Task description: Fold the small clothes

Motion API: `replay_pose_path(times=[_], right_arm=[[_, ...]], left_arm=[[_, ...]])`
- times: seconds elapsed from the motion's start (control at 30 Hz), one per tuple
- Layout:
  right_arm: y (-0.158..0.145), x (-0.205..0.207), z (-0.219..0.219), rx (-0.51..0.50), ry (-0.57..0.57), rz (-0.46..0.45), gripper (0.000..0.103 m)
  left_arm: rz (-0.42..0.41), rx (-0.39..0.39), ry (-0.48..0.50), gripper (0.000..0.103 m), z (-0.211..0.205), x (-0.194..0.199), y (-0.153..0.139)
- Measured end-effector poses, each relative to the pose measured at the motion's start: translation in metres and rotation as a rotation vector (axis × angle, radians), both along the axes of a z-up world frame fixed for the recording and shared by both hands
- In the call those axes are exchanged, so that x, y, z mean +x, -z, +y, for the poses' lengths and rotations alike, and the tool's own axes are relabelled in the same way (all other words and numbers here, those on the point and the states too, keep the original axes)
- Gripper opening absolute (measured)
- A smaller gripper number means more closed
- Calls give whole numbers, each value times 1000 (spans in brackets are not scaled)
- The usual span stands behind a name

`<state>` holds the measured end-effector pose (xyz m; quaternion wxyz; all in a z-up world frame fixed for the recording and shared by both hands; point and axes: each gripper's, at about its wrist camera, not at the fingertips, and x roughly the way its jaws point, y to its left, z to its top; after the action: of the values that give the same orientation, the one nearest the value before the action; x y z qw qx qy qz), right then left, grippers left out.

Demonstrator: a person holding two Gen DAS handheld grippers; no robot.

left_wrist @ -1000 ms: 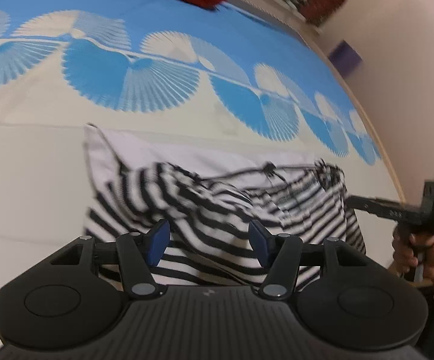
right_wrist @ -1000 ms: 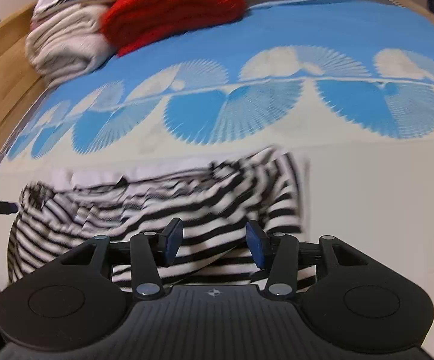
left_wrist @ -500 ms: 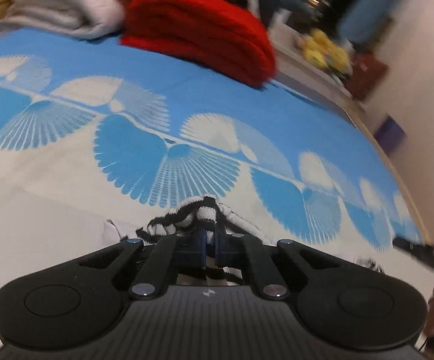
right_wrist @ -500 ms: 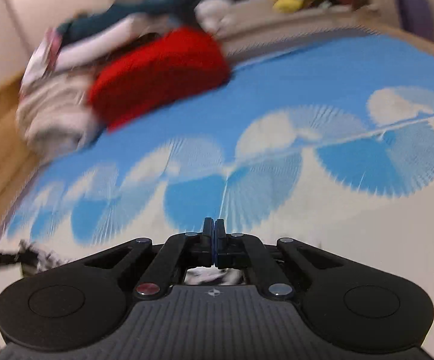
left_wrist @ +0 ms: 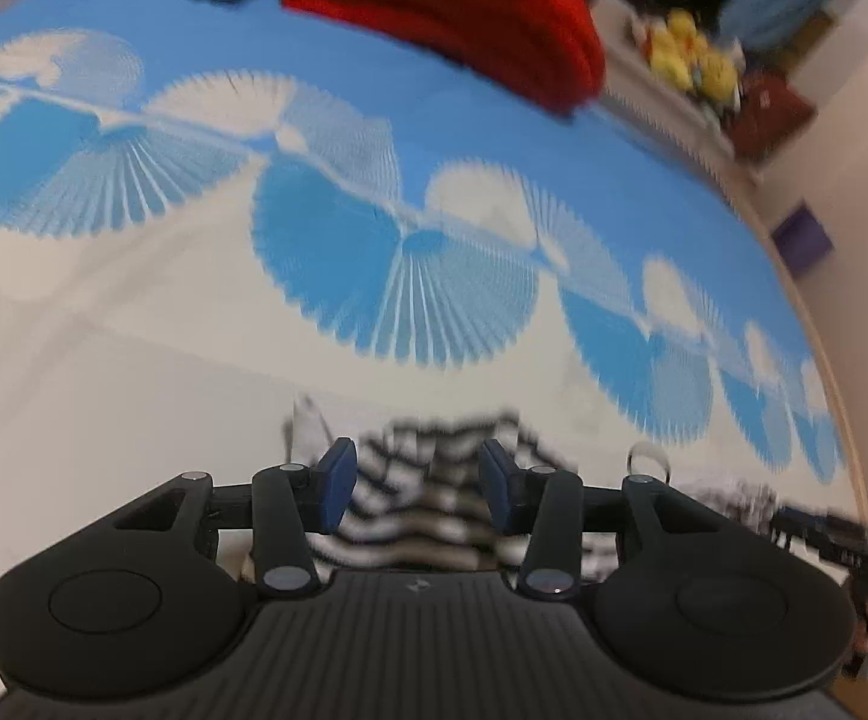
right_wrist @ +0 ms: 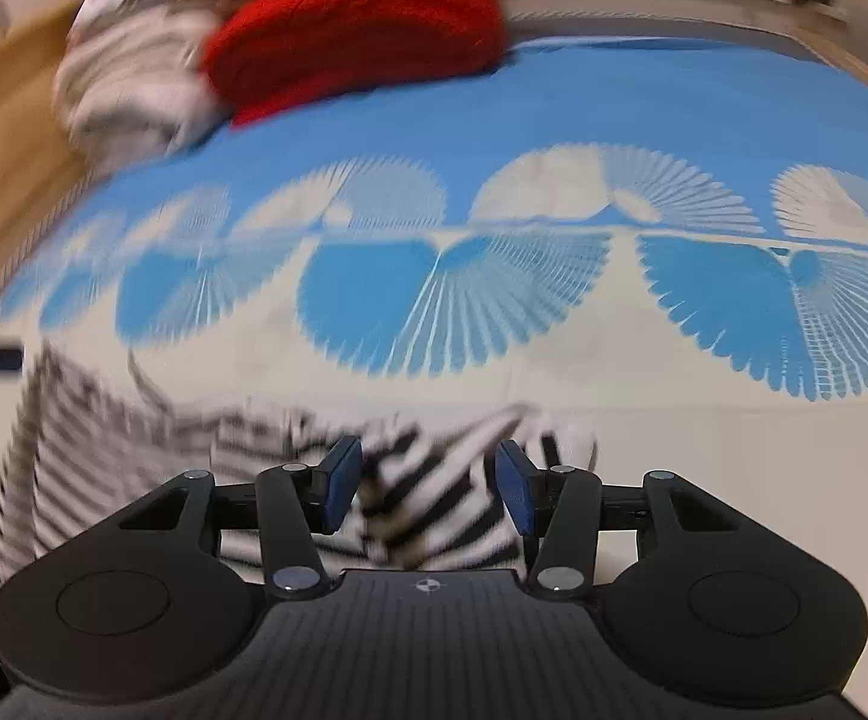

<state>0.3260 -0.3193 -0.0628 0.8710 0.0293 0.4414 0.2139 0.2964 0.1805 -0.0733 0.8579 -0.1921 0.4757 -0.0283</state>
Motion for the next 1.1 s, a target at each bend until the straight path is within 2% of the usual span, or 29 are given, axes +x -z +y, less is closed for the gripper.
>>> replay_pose_path(times=[0.1, 0.23, 0.3, 0.33, 0.37, 0.4, 0.43, 0.47, 0.57, 0.6, 0.67, 0.73, 0.87, 0.97, 1.03, 1.1], right_arm=[[7, -4, 16, -92, -71, -15, 51], [9, -4, 32, -181, -75, -58, 48], [9, -1, 35, -197, -62, -67, 28], [8, 2, 35, -189, -55, -63, 6], [7, 5, 34, -164, -48, -53, 3], [4, 7, 31, -131, -35, -54, 3], [0, 10, 26, -85, -12, -58, 3], [-5, 14, 20, -46, 14, -63, 3], [-18, 22, 4, 33, 131, -130, 3], [-21, 23, 3, 45, 150, -159, 3], [-25, 24, 10, 5, 167, -226, 3], [-19, 30, 20, -54, 189, -245, 3], [20, 52, 35, -197, 185, -143, 3], [57, 58, 45, -330, 134, -71, 3], [65, 56, 51, -380, 116, -87, 7], [63, 55, 54, -387, 114, -83, 16]], left_arm=[[31, 160, 37, 52, -14, 9, 9], [40, 231, 64, 52, -22, 20, 26], [28, 255, 69, 52, -24, 24, 31], [24, 254, 76, 51, -24, 28, 34], [25, 244, 97, 45, -25, 30, 35], [22, 227, 124, 16, -25, 32, 34], [8, 229, 130, 12, -23, 33, 30], [-31, 242, 102, 11, -20, 32, 23], [-181, 210, -15, 7, -6, 29, -3], [-211, 236, -26, 6, -8, 30, -6], [-202, 308, -25, 5, -18, 37, -2], [-121, 340, -12, 5, -24, 48, 17], [35, 333, -9, 5, -18, 63, 59], [40, 335, 11, 7, -16, 61, 66], [45, 355, 42, 21, -19, 59, 65], [56, 363, 64, 33, -20, 55, 61]])
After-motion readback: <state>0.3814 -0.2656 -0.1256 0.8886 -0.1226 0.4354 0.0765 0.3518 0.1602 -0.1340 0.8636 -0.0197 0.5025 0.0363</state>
